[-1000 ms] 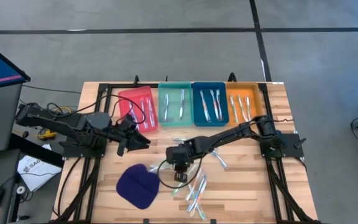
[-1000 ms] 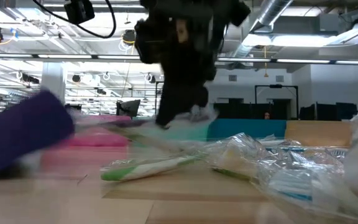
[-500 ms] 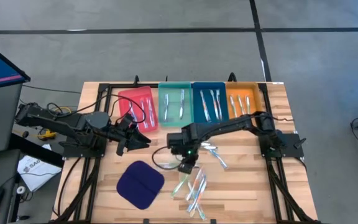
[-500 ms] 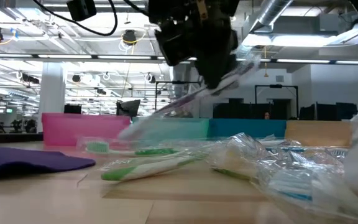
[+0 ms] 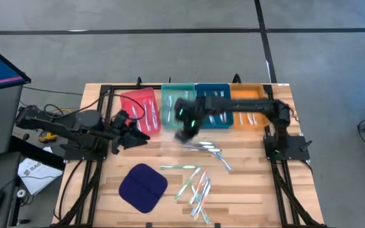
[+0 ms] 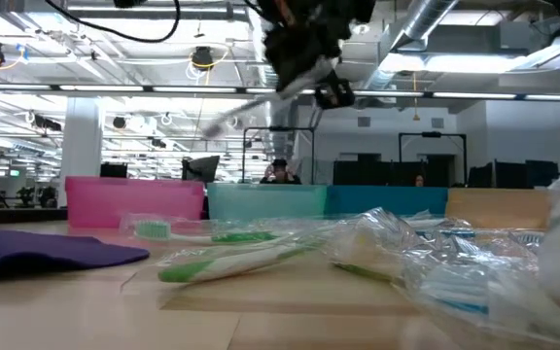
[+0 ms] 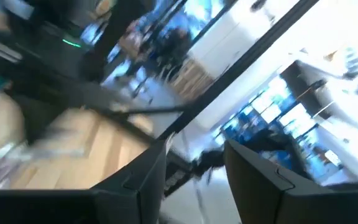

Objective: Pick & Place Toothbrushes
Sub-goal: Put the purple toothbrush into the green bin

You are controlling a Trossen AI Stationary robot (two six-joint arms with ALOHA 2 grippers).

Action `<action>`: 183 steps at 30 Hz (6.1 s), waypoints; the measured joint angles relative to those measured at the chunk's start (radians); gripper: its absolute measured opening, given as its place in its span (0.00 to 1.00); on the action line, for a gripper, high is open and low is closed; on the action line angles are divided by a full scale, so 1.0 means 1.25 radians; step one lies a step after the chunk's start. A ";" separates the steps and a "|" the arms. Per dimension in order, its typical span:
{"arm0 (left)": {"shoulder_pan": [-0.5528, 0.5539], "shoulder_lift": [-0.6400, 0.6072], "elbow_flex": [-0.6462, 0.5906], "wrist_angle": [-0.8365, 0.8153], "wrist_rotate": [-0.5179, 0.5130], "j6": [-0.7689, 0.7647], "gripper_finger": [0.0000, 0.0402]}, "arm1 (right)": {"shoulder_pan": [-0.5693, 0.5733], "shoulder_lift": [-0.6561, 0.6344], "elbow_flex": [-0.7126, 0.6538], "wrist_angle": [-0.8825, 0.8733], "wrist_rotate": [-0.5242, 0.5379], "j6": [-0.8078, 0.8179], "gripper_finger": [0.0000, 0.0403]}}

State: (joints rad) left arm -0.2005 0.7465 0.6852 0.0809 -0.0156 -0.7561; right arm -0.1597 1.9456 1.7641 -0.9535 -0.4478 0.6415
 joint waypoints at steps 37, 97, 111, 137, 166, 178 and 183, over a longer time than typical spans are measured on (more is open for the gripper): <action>0.589 0.266 0.001 0.461 0.397 -0.347 0.39 | -0.141 -0.132 0.089 0.389 0.124 0.135 0.03; 0.601 0.247 0.001 0.505 0.347 -0.275 0.04 | -0.045 -0.136 0.087 0.410 0.152 0.181 0.09; 0.601 0.247 0.001 0.505 0.570 -0.348 0.03 | -0.046 -0.142 0.088 0.418 0.021 0.191 0.40; 0.571 0.247 0.001 0.498 0.587 -0.349 0.03 | 0.037 -0.080 0.083 0.500 0.191 0.193 0.50; 0.576 0.246 0.002 0.478 0.605 -0.344 0.08 | 0.043 -0.064 0.087 0.530 0.137 0.206 0.04; 0.576 0.248 0.001 0.470 0.661 -0.280 0.22 | 0.049 -0.065 0.088 0.473 0.125 0.219 0.04; 0.623 0.247 0.001 0.457 0.689 -0.249 0.33 | 0.048 -0.099 0.088 0.435 0.125 0.233 0.04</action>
State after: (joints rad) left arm 0.5785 1.0557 0.6868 0.6524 0.8460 -1.0669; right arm -0.0996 1.8217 1.8744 -0.4098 -0.2914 0.9325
